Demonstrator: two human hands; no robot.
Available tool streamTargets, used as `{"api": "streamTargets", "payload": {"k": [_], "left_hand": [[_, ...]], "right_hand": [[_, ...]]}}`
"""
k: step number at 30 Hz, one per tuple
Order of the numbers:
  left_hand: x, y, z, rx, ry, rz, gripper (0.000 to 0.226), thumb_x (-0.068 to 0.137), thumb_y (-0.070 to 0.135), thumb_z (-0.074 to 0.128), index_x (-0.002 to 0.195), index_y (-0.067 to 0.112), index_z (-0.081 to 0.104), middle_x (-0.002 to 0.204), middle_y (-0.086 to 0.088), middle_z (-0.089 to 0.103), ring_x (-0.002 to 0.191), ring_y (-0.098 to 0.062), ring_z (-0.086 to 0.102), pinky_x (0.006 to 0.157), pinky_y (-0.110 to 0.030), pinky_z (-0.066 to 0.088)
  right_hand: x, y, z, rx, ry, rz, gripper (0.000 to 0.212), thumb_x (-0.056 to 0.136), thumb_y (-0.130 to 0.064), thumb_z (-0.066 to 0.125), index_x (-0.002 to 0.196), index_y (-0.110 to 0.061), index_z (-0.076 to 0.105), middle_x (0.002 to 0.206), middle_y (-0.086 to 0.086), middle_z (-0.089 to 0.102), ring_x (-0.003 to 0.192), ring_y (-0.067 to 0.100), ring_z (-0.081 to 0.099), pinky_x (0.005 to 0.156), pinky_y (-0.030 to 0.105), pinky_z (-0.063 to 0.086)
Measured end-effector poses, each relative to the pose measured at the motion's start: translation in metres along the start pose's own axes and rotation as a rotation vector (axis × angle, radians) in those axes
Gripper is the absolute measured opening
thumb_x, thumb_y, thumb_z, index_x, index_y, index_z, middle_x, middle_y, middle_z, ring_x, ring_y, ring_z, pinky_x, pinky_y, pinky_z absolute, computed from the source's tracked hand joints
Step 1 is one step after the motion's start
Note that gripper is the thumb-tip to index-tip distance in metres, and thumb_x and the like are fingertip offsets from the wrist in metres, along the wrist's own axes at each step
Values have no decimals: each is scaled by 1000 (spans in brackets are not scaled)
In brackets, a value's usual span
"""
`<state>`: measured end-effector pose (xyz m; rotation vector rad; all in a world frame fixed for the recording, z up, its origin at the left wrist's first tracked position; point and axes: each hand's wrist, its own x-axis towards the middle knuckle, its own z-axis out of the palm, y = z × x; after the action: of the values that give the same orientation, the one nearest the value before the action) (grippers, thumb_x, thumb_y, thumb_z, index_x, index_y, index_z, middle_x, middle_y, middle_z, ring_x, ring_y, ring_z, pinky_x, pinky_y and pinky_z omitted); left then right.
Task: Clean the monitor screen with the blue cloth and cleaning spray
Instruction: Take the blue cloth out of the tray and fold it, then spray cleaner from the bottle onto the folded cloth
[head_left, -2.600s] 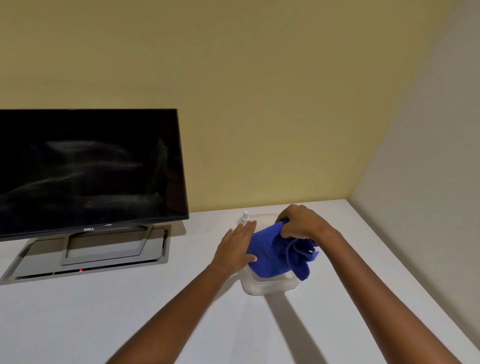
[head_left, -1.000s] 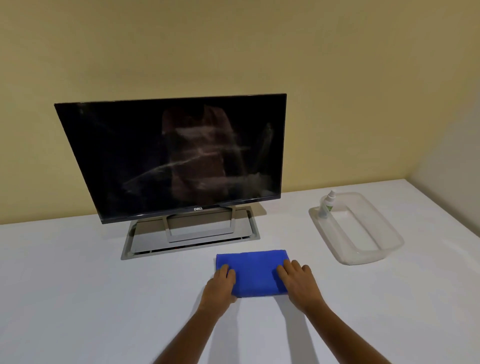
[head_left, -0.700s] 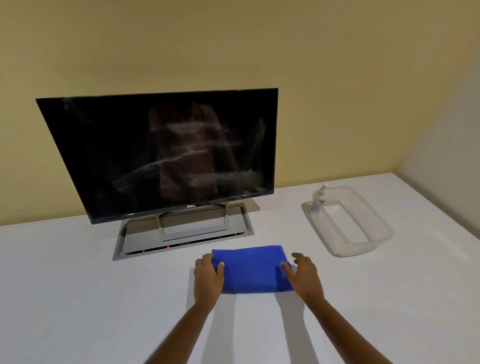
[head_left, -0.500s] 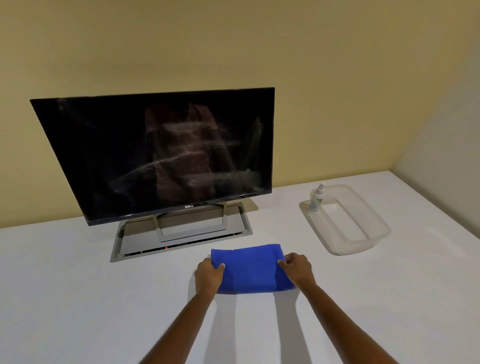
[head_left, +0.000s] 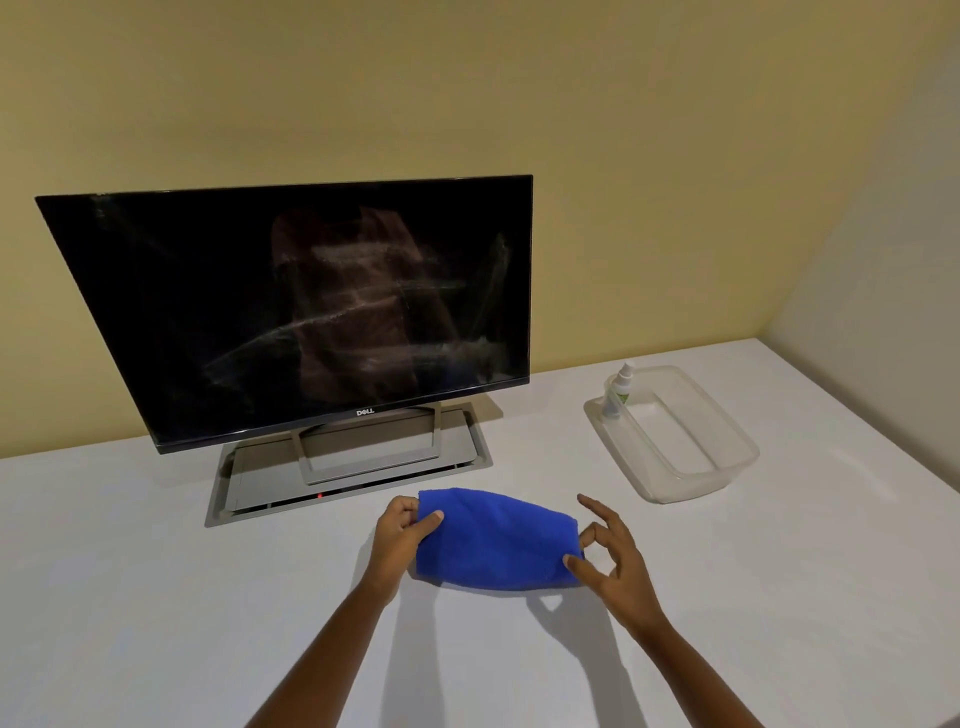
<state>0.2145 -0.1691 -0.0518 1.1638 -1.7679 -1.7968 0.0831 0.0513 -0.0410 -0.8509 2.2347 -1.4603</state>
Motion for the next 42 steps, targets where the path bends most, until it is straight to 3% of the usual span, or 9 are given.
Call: {"api": "streamTargets", "payload": {"k": [3, 8, 14, 18, 21, 25, 32, 38, 42], "left_hand": [[0, 0, -5, 35, 2, 15, 19, 88, 17, 57, 101, 12, 43, 100, -8, 55, 93, -25, 54, 70, -26, 48], [-2, -5, -3, 165, -59, 53, 34, 92, 18, 48, 123, 6, 39, 111, -12, 56, 99, -32, 59, 74, -31, 51], [0, -4, 17, 312, -50, -29, 46, 95, 23, 43, 135, 4, 30, 134, -17, 48, 116, -33, 52, 95, -38, 45], [-1, -12, 25, 429, -15, -2, 39, 95, 22, 44, 128, 2, 39, 129, -18, 54, 114, -33, 55, 94, -38, 46], [-3, -17, 28, 539, 86, -10, 37, 93, 23, 48, 122, 1, 46, 125, -20, 54, 111, -33, 55, 92, -37, 47], [-2, -15, 35, 538, 73, -92, 42, 91, 22, 51, 126, 1, 41, 129, -20, 52, 114, -35, 54, 93, -38, 46], [11, 7, 46, 285, 59, -143, 47, 88, 18, 58, 127, 1, 38, 132, -19, 50, 117, -37, 51, 95, -42, 45], [26, 25, 64, 138, 87, -124, 48, 87, 15, 58, 128, 1, 38, 132, -19, 50, 116, -38, 51, 96, -44, 45], [36, 29, 78, 132, 96, -144, 47, 87, 10, 58, 128, 0, 38, 131, -20, 51, 117, -38, 51, 96, -45, 45]], "right_hand": [[-4, -3, -1, 65, -26, 55, 14, 67, -39, 67, 66, -31, 55, 97, -22, 68, 107, -15, 51, 83, 3, 39], [-11, -2, 9, 151, 37, 128, 24, 77, -27, 67, 70, -12, 50, 63, -4, 52, 65, 10, 52, 60, 12, 44], [-5, 19, 23, 135, 234, 484, 10, 87, -9, 58, 92, -14, 51, 99, 13, 61, 87, 24, 54, 64, 26, 43], [1, 24, 26, -13, 185, 635, 46, 89, -16, 56, 131, -3, 41, 131, 17, 50, 114, 31, 51, 89, 35, 44], [4, 25, 31, -144, 138, 655, 49, 89, -30, 58, 127, -3, 46, 126, 16, 50, 109, 29, 55, 82, 32, 46], [12, 26, 34, -127, 17, 666, 28, 86, -28, 61, 69, -11, 48, 78, 6, 55, 62, 12, 48, 53, 17, 35], [39, 9, 14, -86, 2, 632, 29, 86, -21, 62, 106, -4, 51, 99, 6, 54, 88, 19, 49, 55, 17, 38], [87, 2, -9, -219, -21, 557, 46, 87, -25, 61, 124, -3, 46, 127, 14, 55, 111, 28, 54, 89, 34, 44], [116, 1, -21, -295, -33, 495, 42, 88, -21, 59, 123, -1, 47, 125, 16, 57, 113, 30, 54, 92, 35, 44]]}}
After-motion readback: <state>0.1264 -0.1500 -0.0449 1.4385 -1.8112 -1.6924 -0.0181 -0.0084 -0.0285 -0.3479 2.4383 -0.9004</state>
